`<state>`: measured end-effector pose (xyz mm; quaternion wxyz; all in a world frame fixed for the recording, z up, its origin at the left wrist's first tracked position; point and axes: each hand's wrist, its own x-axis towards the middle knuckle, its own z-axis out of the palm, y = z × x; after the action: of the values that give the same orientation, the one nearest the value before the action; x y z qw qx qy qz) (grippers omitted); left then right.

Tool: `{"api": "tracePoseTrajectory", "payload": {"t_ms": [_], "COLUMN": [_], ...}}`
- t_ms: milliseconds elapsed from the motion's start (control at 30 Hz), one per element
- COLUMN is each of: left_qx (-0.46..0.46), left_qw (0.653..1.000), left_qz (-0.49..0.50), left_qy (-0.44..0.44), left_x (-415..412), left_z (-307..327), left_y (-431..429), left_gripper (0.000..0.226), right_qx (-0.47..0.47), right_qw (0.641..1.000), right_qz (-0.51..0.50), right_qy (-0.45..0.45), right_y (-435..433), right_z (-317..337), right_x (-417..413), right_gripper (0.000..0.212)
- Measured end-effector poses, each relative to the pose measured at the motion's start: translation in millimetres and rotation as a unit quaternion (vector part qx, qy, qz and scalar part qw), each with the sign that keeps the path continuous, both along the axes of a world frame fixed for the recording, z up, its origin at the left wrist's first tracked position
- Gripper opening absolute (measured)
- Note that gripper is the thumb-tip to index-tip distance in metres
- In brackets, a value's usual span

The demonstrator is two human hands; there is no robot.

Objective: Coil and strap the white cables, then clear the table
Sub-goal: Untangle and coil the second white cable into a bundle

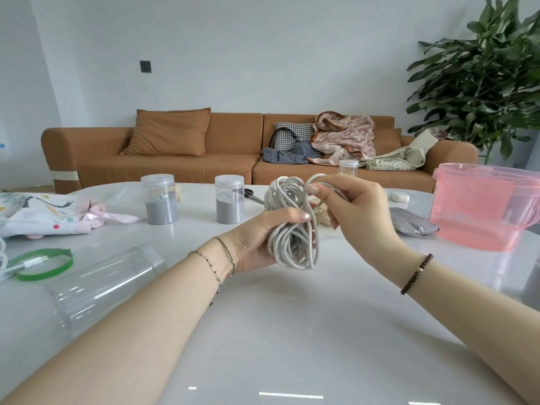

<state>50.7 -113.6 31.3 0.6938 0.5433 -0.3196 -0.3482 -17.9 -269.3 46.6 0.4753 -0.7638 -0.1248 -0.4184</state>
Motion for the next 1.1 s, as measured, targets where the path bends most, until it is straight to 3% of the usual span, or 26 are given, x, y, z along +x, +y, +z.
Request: {"api": "tracePoseTrajectory", "payload": {"t_ms": [100, 200, 300, 400, 600, 633, 733, 767, 867, 1100], "left_qx": [-0.015, 0.028, 0.087, 0.098, 0.103, 0.114, 0.151, 0.170, 0.216, 0.177], "left_qw": [0.999, 0.999, 0.991, 0.984, 0.981, 0.973, 0.939, 0.930, 0.913, 0.929], "left_qz": [-0.014, 0.023, 0.100, 0.146, 0.147, 0.162, 0.204, 0.203, 0.191, 0.097], "left_qy": [0.028, 0.033, -0.004, -0.041, -0.078, -0.120, -0.231, -0.254, -0.289, -0.310], "left_x": [-2.6, 0.8, 4.3, 7.8, 8.9, 11.4, 19.0, 20.5, 19.9, 7.0], "left_z": [-1.3, -3.2, -8.7, -14.4, -11.8, -12.3, -12.1, -11.9, -10.6, -5.6], "left_y": [-5.1, -9.7, -16.2, -21.8, -25.5, -26.2, -24.1, -23.0, -21.9, -15.6], "left_gripper": [0.009, 0.014, 0.017, 0.017, 0.017, 0.025, 0.081, 0.080, 0.032, 0.015], "right_qx": [0.017, 0.002, -0.121, -0.259, -0.314, -0.329, -0.374, -0.367, -0.320, -0.351], "right_qw": [1.000, 0.999, 0.985, 0.946, 0.922, 0.919, 0.906, 0.909, 0.926, 0.919], "right_qz": [-0.008, -0.044, -0.122, -0.175, -0.169, -0.159, -0.142, -0.140, -0.154, -0.151], "right_qy": [-0.013, -0.016, -0.025, -0.086, -0.151, -0.150, -0.141, -0.137, -0.128, -0.095], "right_y": [-1.5, -5.6, -12.0, -15.4, -18.1, -18.9, -17.2, -16.0, -12.6, -14.5], "right_z": [2.4, -0.4, -9.0, -11.6, -5.1, -4.7, -6.0, -5.6, -0.6, 12.9], "right_x": [-0.4, 3.0, 7.1, 8.0, 5.6, 5.5, 5.5, 5.2, 2.3, -4.0], "right_gripper": [0.008, 0.005, 0.010, 0.018, 0.019, 0.019, 0.021, 0.020, 0.021, 0.029]}}
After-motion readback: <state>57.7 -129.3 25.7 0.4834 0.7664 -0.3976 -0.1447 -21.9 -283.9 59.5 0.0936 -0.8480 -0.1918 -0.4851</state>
